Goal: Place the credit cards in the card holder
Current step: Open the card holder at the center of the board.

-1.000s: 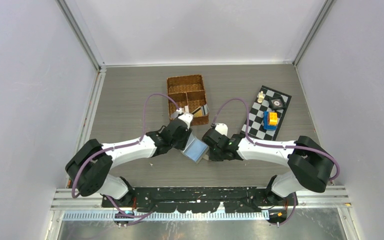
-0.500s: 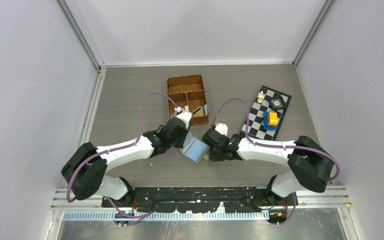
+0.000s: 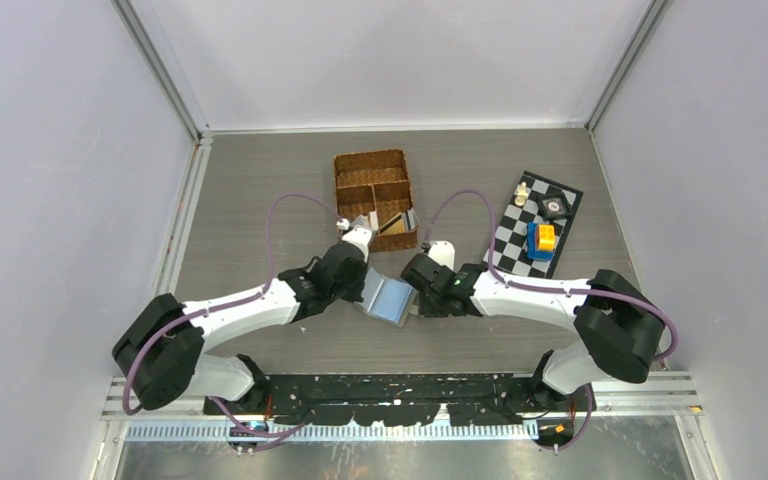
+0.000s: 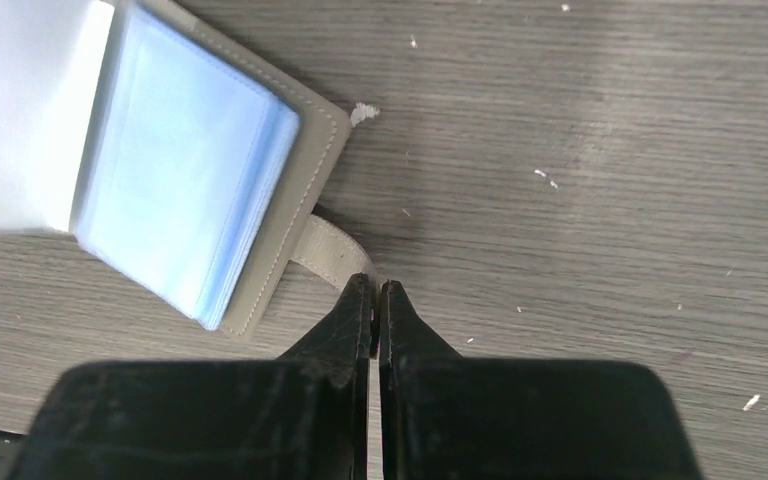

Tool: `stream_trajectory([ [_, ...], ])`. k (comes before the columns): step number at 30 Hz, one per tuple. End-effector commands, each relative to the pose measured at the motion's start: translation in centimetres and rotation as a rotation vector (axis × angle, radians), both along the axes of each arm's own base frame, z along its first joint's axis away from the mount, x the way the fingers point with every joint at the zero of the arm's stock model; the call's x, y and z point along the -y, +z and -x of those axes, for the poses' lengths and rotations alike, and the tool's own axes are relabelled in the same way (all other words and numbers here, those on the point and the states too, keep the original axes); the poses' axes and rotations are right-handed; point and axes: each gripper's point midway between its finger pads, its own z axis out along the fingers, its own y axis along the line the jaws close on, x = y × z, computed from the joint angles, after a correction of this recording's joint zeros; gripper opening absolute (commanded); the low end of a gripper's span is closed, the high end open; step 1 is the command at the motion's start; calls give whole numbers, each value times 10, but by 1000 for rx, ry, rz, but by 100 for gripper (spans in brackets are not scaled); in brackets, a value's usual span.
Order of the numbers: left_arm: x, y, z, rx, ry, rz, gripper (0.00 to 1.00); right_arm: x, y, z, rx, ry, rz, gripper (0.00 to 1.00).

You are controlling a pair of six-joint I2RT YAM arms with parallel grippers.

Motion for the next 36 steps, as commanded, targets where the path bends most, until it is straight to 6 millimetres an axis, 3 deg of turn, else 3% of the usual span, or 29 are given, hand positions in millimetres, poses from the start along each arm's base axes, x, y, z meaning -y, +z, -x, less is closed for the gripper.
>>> stream_trajectory([
  [1,-10,-9,19,-67,80,65,0,8,13,-27,74,-29,48,0],
  [7,-12,-20,37,-134,153,188,0,19,8,-48,59,-60,50,0],
  [11,-14,-22,42,-141,187,236,0,15,15,-48,49,-50,7,1],
  [17,-14,-15,42,-134,213,287,0,8,46,-35,51,-35,-111,26],
  [22,-14,-10,42,-128,220,313,0,-1,77,-27,84,-26,-228,37],
  [25,-14,-8,42,-124,222,316,0,-19,89,-19,68,11,-329,41],
  [30,-15,-7,42,-123,224,317,0,-48,93,-14,29,30,-450,39],
  [36,-16,-7,44,-126,225,319,0,-64,71,-13,-34,18,-482,29],
])
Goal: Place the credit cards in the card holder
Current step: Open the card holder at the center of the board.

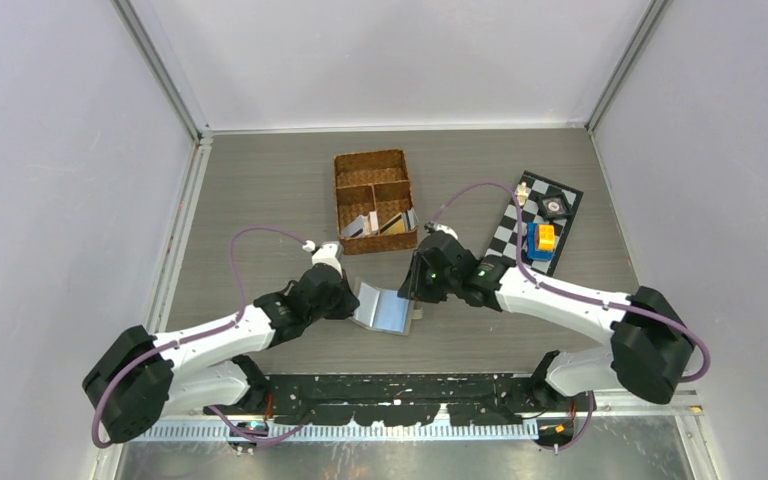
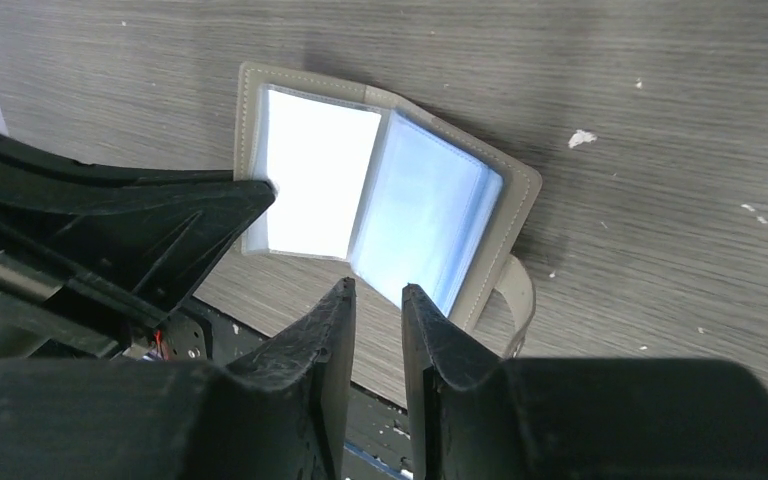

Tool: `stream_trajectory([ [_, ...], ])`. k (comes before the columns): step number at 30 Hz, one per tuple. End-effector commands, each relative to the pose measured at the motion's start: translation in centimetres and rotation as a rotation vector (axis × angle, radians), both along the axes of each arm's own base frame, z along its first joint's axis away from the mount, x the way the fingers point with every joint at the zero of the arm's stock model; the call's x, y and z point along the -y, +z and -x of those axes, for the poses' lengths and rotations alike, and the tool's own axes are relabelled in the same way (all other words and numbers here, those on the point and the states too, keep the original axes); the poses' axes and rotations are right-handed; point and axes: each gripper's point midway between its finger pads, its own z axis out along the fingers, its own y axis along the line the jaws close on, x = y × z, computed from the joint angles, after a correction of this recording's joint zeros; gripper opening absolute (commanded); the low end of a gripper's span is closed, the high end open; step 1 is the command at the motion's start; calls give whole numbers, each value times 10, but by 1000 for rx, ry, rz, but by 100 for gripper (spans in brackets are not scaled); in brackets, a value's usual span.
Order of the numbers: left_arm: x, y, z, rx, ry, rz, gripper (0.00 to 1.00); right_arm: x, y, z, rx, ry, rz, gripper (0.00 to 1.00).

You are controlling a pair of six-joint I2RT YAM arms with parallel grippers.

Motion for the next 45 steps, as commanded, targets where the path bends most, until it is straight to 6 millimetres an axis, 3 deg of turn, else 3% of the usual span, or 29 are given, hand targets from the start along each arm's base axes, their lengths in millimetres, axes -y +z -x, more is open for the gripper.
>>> stream_trajectory([
  [1,-1,3,1,7,7,10,0,-20,-7,-2,-35,-6,-79,28],
  [5,-2,2,2,5,7,8,0,-24,-26,-1,-69,-10,-72,27],
  [22,-3,2,2,0,3,-5,0,-13,-71,-2,-118,-60,28,26],
  [31,-7,-2,2,-4,10,-30,0,5,-80,-1,-111,-100,93,29],
  [45,-11,-14,4,-21,17,-49,0,-10,-89,-4,-123,-83,45,29],
])
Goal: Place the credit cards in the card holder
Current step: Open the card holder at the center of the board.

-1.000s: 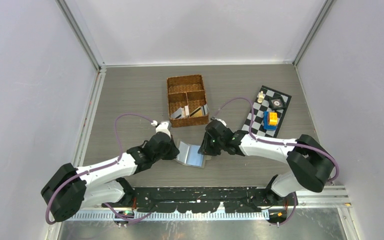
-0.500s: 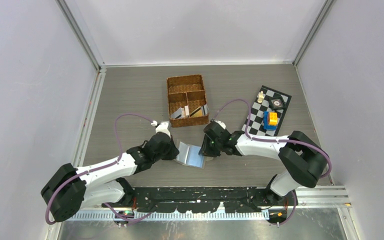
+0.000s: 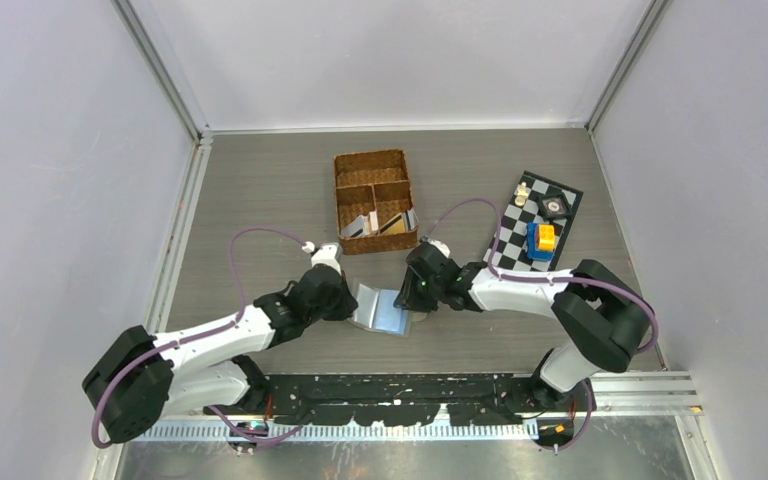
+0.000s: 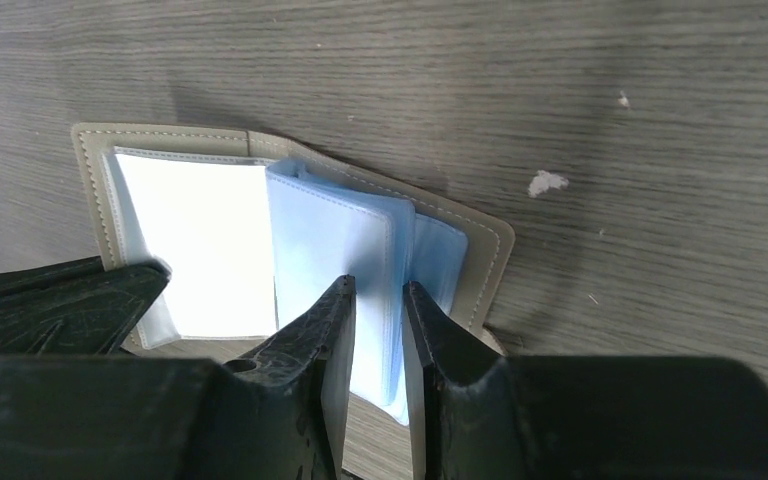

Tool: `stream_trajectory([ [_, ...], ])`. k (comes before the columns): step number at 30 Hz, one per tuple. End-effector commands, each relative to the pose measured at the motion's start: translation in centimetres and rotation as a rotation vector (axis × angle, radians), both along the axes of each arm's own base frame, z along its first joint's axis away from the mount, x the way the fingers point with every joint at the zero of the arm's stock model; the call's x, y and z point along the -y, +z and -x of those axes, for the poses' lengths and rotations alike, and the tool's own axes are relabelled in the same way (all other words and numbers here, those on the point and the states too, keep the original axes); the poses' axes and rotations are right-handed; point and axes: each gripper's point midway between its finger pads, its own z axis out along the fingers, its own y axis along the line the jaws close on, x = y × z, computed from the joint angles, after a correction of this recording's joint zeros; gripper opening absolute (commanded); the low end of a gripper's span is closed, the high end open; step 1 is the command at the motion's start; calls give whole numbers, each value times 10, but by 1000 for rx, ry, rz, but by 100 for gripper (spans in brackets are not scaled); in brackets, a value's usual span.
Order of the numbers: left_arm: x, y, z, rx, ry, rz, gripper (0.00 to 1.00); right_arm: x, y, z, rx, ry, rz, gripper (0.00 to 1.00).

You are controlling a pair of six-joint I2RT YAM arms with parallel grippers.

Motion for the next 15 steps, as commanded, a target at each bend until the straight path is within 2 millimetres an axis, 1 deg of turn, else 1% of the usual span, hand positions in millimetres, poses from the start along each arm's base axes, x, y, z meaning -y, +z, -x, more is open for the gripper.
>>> stream_trajectory([
  [1,-8,-13,2,-12,18,-37,0,-4,-9,3,-14,7,-17,29],
  [4,-8,-18,3,-20,20,-39,0,-10,-5,4,-16,19,-53,29],
  [7,-8,-21,4,-26,18,-39,0,-17,3,4,-3,38,-95,30],
  [13,-6,-25,4,-35,15,-36,0,-36,32,3,57,92,-215,33],
  [15,-4,-25,4,-36,13,-29,0,-39,37,3,71,105,-229,34],
])
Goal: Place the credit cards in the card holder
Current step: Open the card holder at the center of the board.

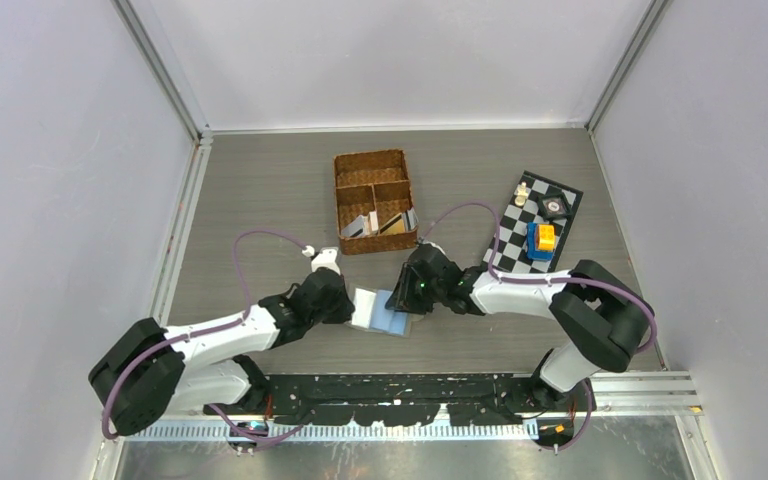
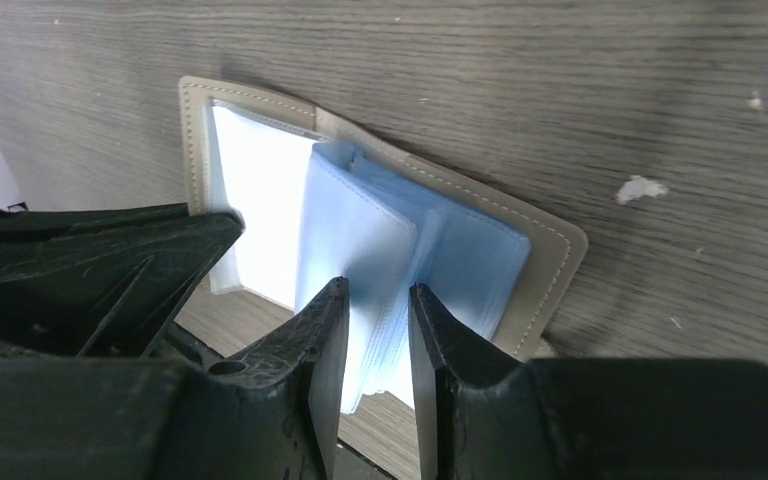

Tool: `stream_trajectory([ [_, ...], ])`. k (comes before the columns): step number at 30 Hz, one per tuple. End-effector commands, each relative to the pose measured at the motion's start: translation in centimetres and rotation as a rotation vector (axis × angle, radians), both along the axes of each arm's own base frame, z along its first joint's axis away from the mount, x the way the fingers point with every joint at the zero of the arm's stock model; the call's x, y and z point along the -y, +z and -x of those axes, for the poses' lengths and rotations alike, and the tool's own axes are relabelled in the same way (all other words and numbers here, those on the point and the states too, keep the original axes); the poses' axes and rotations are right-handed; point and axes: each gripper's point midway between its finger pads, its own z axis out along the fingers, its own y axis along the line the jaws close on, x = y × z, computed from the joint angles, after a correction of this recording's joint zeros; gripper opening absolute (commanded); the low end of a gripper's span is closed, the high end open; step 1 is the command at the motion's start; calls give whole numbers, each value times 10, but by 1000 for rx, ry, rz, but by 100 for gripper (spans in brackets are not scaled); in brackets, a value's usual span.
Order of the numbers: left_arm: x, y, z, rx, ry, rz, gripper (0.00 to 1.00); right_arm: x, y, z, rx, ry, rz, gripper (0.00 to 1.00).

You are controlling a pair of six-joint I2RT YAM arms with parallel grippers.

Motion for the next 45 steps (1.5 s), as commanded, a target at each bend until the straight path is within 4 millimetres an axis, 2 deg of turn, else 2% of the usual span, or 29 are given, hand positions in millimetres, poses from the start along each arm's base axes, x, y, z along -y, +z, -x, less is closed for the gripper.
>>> stream_trajectory([
  [1,4,-4,2,-13,-5,19,0,-23,33,-3,74,50,-126,34],
  [9,5,-8,5,-27,-11,26,0,-40,45,-7,102,81,-179,35],
  [18,9,-6,4,-21,-17,45,0,-57,48,-8,111,108,-210,35],
  [24,7,-3,5,-3,-23,57,1,-64,48,-13,129,110,-204,39],
  [29,3,4,6,18,-19,62,14,-63,35,-19,124,85,-170,41],
  [35,-14,15,13,25,-11,27,37,-63,26,-24,121,68,-146,42],
  [39,-28,25,21,14,2,-2,49,-64,30,-26,131,65,-144,45],
  [41,-31,34,25,12,1,-2,52,-64,33,-27,137,67,-143,47],
  [45,-30,49,30,15,-15,32,61,-62,39,-27,153,72,-141,49],
])
